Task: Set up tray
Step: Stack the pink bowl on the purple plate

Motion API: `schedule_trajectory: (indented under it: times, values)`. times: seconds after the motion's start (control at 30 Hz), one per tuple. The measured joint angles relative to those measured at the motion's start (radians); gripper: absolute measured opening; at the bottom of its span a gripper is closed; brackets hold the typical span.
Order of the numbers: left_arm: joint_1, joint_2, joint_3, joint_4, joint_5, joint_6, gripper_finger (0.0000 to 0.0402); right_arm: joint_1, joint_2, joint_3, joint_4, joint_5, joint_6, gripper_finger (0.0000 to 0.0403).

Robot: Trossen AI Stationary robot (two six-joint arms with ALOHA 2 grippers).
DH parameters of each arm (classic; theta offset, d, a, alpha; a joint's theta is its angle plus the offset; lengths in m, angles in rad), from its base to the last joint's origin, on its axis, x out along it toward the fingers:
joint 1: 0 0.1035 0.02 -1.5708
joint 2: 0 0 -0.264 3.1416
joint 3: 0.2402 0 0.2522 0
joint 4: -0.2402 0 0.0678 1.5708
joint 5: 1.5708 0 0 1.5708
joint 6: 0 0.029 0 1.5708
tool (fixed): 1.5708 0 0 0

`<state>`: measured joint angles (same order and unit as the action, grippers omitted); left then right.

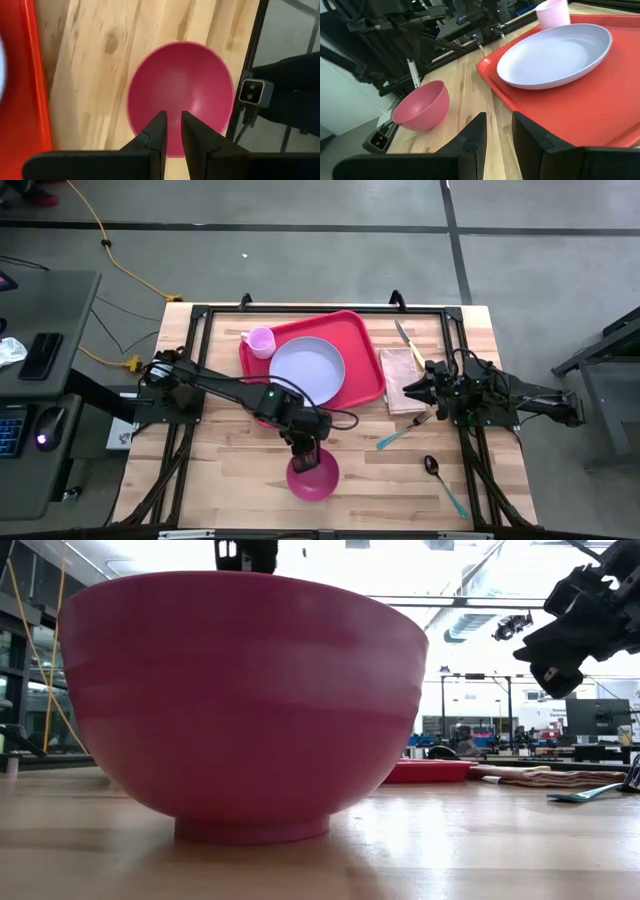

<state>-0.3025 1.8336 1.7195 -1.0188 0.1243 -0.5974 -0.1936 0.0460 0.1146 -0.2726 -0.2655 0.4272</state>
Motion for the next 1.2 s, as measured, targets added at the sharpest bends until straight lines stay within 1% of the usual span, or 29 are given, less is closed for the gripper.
schedule_trajectory:
  times: [0.1,0.17,0.47,0.57,0.67,0.73,0.8,0.9,0.97,1.1,1.2]
  values:
    - [-0.001,0.0,0.0,0.013,0.004,-0.056,0.0085,0.0,-0.002,0.0,0.0,-0.011,-0.002,0.0071]
    - [-0.001,0.0,0.0,0.025,0.026,-0.069,0.0085,0.0,-0.002,0.0,0.0,-0.026,-0.011,0.0071]
    - [-0.021,0.0,0.0,0.04,0.043,-0.065,0.0089,0.0,-0.002,0.0,-0.002,-0.105,-0.033,0.0071]
    - [-0.021,0.001,0.0,0.039,0.043,-0.07,0.0115,0.0,-0.002,0.0,-0.005,-0.122,-0.035,0.0071]
    - [-0.019,0.001,0.0,0.039,0.026,-0.071,0.0159,0.0,-0.002,0.0,-0.005,-0.144,-0.035,0.0071]
    - [-0.019,0.001,0.0,0.041,-0.02,-0.09,0.0189,0.0,-0.002,0.0,-0.007,-0.146,-0.036,0.0071]
    - [-0.019,0.001,0.0,0.056,-0.088,-0.107,0.0215,0.0,-0.002,0.0,-0.009,-0.146,-0.037,0.0071]
    - [-0.019,0.001,0.0,0.07,-0.166,-0.114,0.0245,0.0,-0.002,0.0,-0.009,-0.146,-0.043,0.0071]
    - [-0.019,0.001,0.0,0.083,-0.184,-0.113,0.026,0.0,-0.002,0.0,-0.009,-0.146,-0.044,0.0071]
    - [-0.019,0.01,0.0,0.084,-0.183,-0.108,0.0281,0.0,-0.002,0.0,-0.025,-0.15,-0.054,0.0071]
    - [-0.019,0.044,-0.002,0.073,-0.158,-0.113,0.0287,0.0,-0.002,0.0,-0.036,-0.156,-0.054,0.0071]
